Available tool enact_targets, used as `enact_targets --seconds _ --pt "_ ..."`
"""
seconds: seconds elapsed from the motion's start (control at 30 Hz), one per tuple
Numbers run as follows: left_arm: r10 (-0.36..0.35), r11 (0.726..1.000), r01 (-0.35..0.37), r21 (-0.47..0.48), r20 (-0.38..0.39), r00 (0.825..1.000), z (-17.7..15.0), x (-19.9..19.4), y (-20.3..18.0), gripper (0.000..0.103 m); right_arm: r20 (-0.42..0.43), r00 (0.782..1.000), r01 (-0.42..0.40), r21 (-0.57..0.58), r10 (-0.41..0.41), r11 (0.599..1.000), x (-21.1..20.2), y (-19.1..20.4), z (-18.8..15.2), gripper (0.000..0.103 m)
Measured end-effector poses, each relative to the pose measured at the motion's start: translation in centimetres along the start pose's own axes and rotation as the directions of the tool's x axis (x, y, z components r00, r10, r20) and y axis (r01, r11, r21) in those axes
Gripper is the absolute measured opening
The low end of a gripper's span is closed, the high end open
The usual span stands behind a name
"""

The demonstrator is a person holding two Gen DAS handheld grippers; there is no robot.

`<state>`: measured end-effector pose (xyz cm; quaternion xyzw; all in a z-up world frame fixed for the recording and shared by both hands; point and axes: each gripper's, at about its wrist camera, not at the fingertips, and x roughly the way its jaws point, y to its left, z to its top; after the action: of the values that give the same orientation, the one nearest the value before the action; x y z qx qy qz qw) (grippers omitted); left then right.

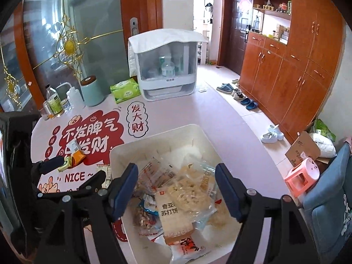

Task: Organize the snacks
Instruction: 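Move both open tools back toward the orange bar and green packet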

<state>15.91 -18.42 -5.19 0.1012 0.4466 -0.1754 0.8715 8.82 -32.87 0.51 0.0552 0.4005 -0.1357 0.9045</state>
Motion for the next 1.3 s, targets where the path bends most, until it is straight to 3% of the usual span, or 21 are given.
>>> enact_targets --seconds 0.23,0.43,0.6,0.77,0.93,1.03,1.13,1.3 --pt "0.045 0.999 -0.044 0.013 -0.080 0.996 -3.9 1.7 2.1 0.092 -0.066 0.997 -0.044 -0.050 0.040 0.998 1.9 2.4 -1.1 0.073" --pt "0.128 0.991 -0.131 -0.024 -0.113 0.985 -5.1 2.2 7.4 0.092 -0.100 0.993 -0.084 -0.146 0.070 0.986 3.0 6.3 -1.1 0.073" --pt "0.216 0.975 -0.219 -0.034 -0.089 0.972 -3.0 1.3 13.2 0.092 -0.118 0.983 -0.162 -0.217 0.139 0.963 3.9 10.4 1.1 0.073" --pt "0.319 0.947 -0.320 -0.024 -0.033 0.947 0.6 0.1 18.8 0.092 -0.150 0.968 -0.235 -0.239 0.203 0.942 5.6 14.2 5.4 0.073" --pt "0.355 0.934 -0.355 -0.047 -0.008 0.935 3.6 0.1 23.0 0.092 -0.157 0.961 -0.263 -0.255 0.228 0.930 7.8 17.7 9.4 0.073" --pt "0.323 0.945 -0.324 -0.047 -0.010 0.946 4.6 1.4 24.8 0.093 -0.175 0.957 -0.272 -0.277 0.230 0.922 9.9 20.0 11.3 0.073" --pt "0.249 0.968 -0.250 -0.021 -0.036 0.968 4.2 4.0 25.8 0.093 -0.204 0.951 -0.287 -0.302 0.232 0.909 12.4 22.4 12.1 0.073" --pt "0.142 0.990 -0.138 0.040 -0.110 0.984 1.0 9.8 26.0 0.093 -0.281 0.929 -0.331 -0.336 0.242 0.882 17.1 26.4 10.5 0.073"
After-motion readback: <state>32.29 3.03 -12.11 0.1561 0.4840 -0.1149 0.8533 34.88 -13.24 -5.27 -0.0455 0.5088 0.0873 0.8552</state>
